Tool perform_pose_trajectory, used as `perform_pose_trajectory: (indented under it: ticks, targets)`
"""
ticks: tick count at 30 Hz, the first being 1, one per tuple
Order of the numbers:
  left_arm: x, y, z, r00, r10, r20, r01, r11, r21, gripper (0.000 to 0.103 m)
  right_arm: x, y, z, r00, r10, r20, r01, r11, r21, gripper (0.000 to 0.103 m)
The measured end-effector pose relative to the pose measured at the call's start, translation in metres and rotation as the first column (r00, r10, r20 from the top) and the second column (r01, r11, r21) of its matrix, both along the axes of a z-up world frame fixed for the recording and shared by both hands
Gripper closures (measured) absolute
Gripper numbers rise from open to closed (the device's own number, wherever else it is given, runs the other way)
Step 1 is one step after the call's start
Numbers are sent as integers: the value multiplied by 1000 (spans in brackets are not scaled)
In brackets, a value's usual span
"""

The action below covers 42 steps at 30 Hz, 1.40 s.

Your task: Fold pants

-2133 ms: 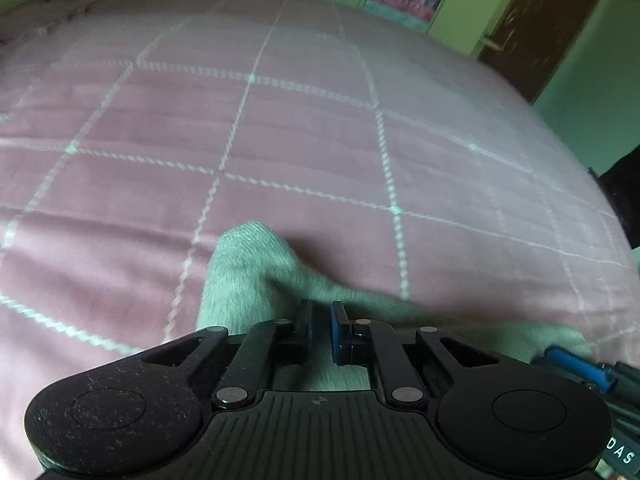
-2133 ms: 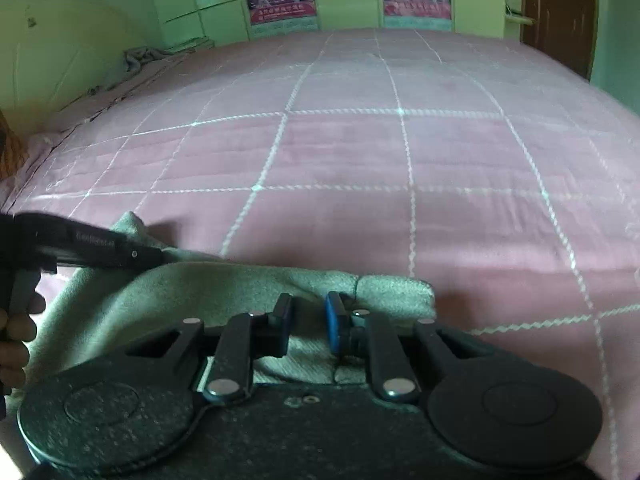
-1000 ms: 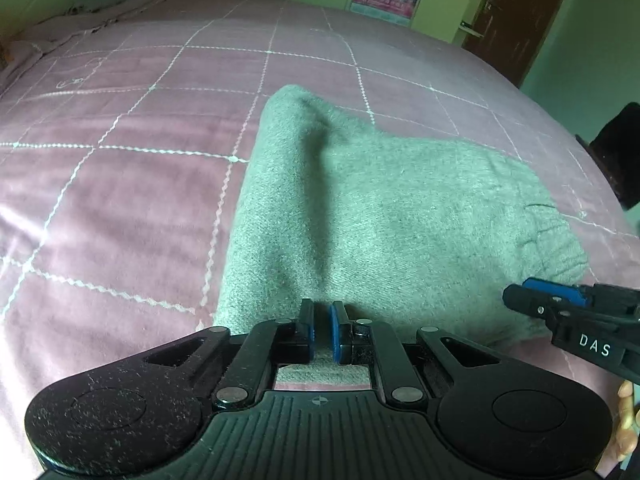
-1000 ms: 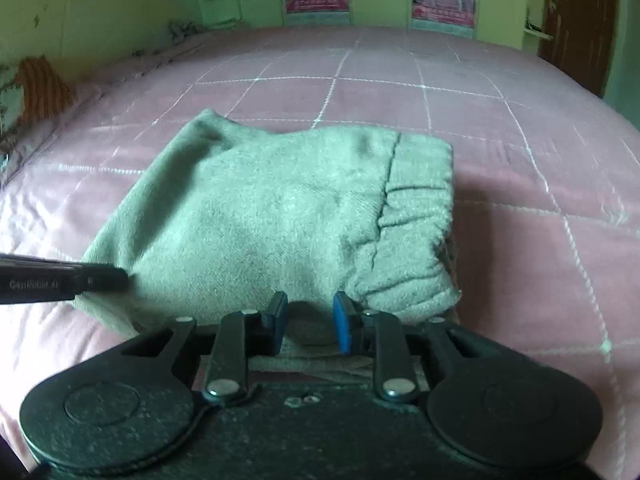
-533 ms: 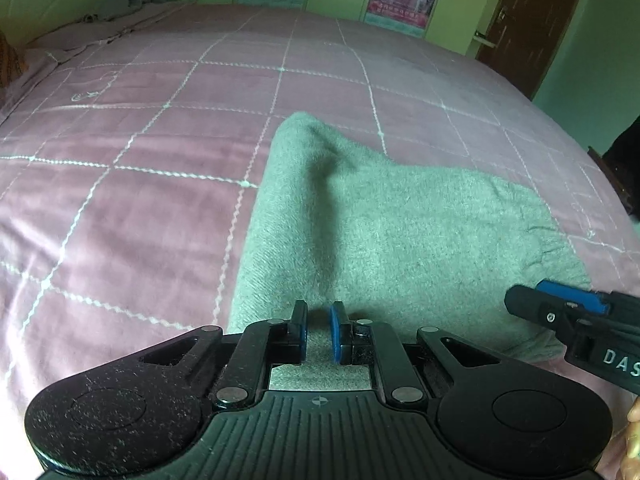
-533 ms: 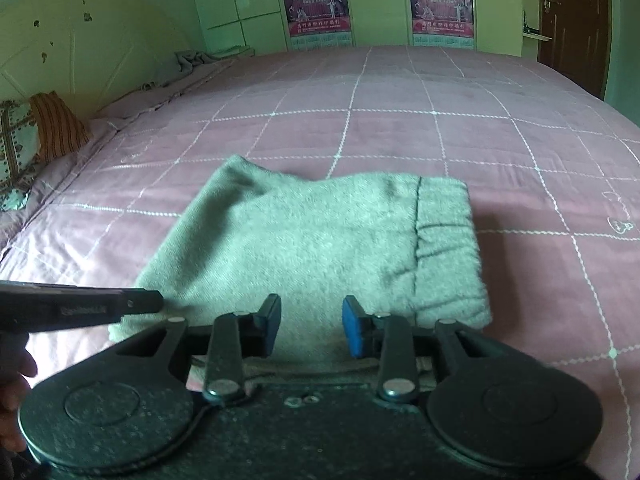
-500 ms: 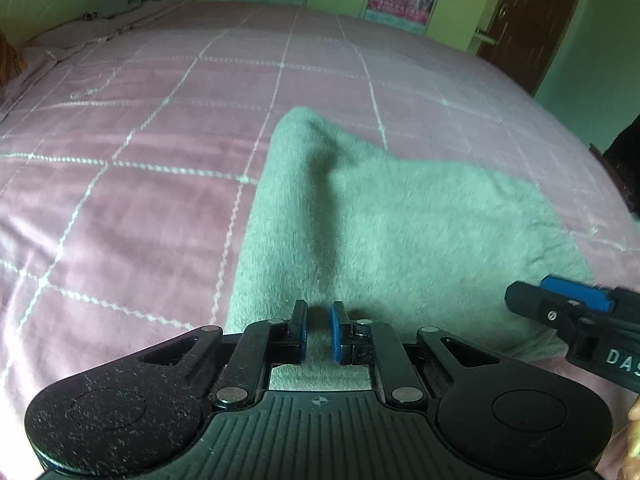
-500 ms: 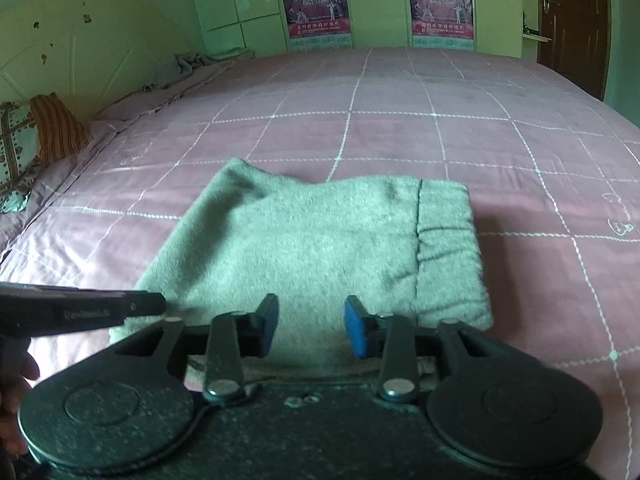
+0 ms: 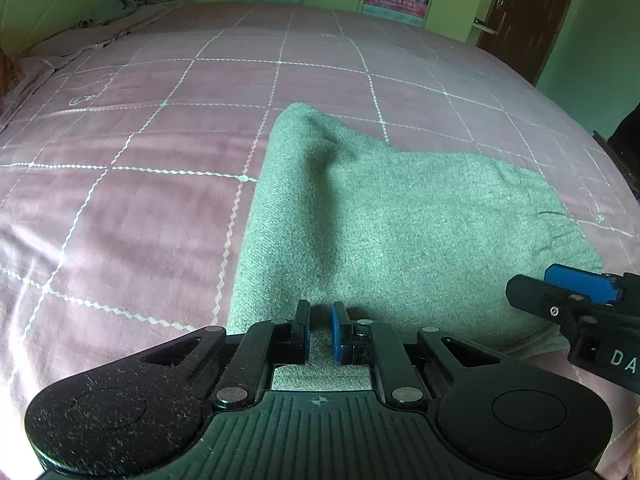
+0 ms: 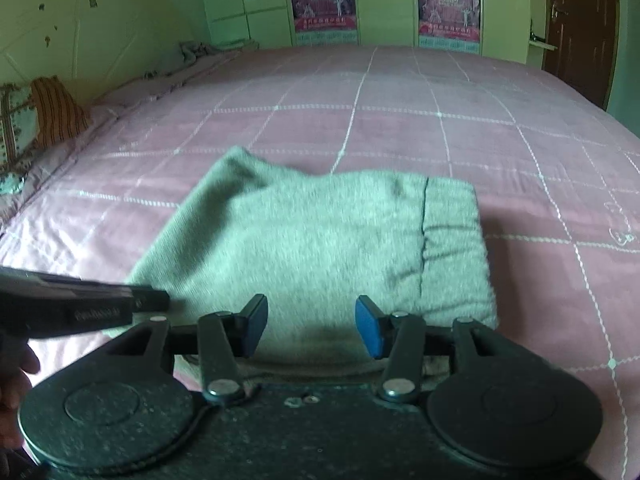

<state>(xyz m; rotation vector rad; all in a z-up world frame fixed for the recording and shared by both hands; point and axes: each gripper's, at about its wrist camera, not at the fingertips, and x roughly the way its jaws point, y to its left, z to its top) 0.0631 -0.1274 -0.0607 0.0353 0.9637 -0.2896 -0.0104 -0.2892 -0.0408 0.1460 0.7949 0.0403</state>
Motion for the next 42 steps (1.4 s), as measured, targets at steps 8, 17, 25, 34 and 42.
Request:
perform_pose_trajectory:
  ticks: [8, 17, 25, 34, 42]
  targets:
    - [-1, -3, -1, 1000, -21, 12, 21, 999, 29, 92, 1, -2, -20, 998, 1, -63, -1, 1000, -4, 55]
    - [9, 15, 11, 999, 32, 24, -32, 999, -14, 92, -6, -15, 1, 1000, -27, -15, 28, 999, 32, 49]
    - [27, 29, 1, 998, 61, -9, -61, 998, 1, 90, -7, -41, 10, 995, -94, 12, 94, 994, 48, 39]
    - [52, 39, -27, 990, 34, -137, -47, 995, -91, 25, 1, -74, -6, 995, -94, -42, 99, 982, 161, 28]
    - [64, 34, -40, 986, -31, -162, 3, 986, -165, 26, -2, -101, -6, 983, -173, -59, 182, 959, 216, 21]
